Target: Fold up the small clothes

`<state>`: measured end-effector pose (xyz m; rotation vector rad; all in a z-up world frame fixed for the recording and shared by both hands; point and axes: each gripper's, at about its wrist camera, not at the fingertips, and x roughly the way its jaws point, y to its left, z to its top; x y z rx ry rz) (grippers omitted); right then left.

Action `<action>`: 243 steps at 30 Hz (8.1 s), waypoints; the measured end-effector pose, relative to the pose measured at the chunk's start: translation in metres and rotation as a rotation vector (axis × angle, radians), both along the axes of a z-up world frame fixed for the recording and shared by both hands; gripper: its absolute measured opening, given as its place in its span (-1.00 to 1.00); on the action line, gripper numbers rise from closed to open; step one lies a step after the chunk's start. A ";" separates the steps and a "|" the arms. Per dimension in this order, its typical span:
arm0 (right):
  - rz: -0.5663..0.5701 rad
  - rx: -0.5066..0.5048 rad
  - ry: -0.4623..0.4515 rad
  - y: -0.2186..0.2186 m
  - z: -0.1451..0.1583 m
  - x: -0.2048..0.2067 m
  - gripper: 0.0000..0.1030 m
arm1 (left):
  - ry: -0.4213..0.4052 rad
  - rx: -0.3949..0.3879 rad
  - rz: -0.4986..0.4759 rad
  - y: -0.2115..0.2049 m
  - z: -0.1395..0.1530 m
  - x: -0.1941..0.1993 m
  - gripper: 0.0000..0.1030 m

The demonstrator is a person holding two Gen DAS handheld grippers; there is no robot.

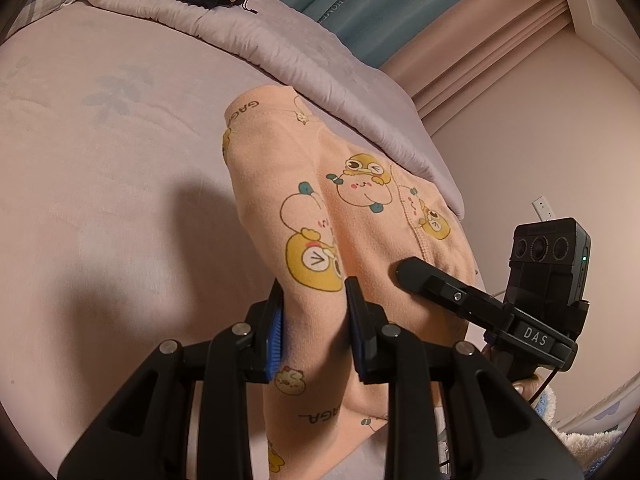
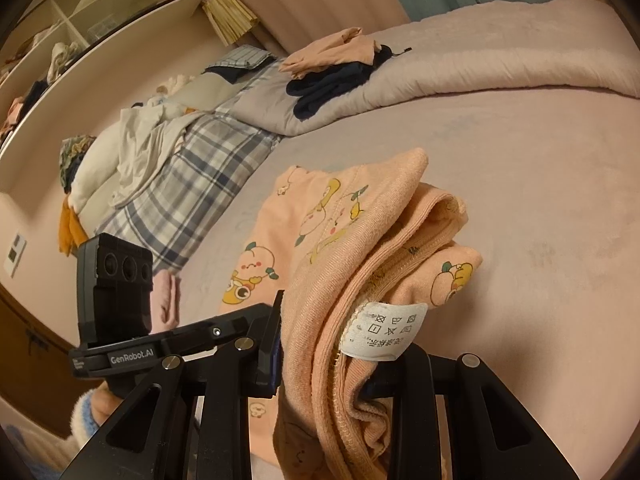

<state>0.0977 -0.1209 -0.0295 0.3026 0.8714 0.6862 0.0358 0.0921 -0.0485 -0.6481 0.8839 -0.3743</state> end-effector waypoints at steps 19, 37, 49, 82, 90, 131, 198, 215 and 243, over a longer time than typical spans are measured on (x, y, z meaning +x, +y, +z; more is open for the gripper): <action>-0.001 0.001 0.004 0.002 -0.001 0.003 -0.39 | 0.002 0.003 0.006 0.000 0.001 0.000 -0.49; -0.004 -0.001 0.008 0.003 -0.003 0.006 -0.39 | 0.013 0.006 0.007 -0.004 0.001 -0.001 -0.49; -0.004 0.002 0.009 0.004 -0.004 0.008 -0.40 | 0.014 0.013 0.006 -0.006 0.002 0.000 -0.49; -0.019 0.008 0.011 0.007 -0.009 0.010 -0.39 | 0.021 0.028 0.010 -0.010 0.003 0.000 -0.49; -0.018 0.007 0.011 0.007 -0.009 0.012 -0.39 | 0.023 0.030 0.011 -0.011 0.004 0.001 -0.50; -0.014 0.010 0.016 0.006 -0.010 0.019 -0.39 | 0.029 0.045 0.020 -0.017 0.006 0.000 -0.50; 0.001 0.012 -0.060 0.017 0.003 0.050 -0.39 | -0.023 0.110 0.056 -0.008 0.023 0.017 -0.50; -0.009 0.016 -0.065 0.030 -0.011 0.098 -0.39 | -0.004 0.187 0.086 0.007 0.005 0.056 -0.49; -0.060 -0.082 0.137 0.004 -0.074 0.133 -0.31 | 0.137 0.319 0.109 0.008 -0.049 0.077 -0.40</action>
